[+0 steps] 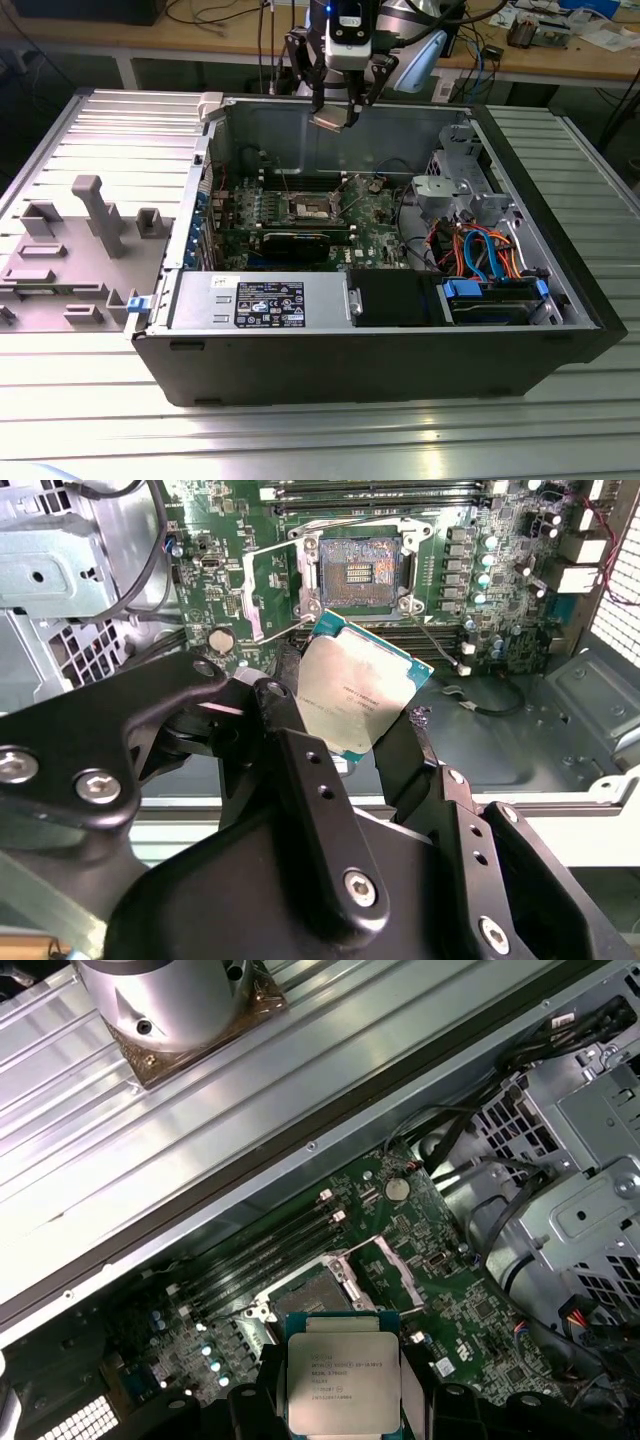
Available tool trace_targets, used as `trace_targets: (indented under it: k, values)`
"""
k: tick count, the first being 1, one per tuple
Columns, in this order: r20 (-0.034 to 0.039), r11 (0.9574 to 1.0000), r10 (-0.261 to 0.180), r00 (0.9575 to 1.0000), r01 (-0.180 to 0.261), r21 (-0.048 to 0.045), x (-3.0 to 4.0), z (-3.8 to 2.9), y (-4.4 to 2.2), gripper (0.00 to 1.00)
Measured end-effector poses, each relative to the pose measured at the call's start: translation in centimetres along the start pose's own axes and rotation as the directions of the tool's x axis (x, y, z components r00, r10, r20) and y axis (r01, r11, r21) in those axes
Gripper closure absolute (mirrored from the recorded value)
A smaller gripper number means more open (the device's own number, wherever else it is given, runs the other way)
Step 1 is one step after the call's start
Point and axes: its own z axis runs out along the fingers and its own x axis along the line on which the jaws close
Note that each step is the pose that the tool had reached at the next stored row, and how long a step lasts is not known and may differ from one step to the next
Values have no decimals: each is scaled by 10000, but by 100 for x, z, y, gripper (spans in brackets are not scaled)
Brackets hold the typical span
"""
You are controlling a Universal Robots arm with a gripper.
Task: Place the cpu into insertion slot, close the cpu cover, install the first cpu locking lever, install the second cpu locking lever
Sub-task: 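Place the cpu into insertion slot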
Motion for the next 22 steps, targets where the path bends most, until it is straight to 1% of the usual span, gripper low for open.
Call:
trace_targets:
  k: [22]
  values:
    - [14, 9999, 149, 9999, -149, -4, 0, 0, 0, 46]
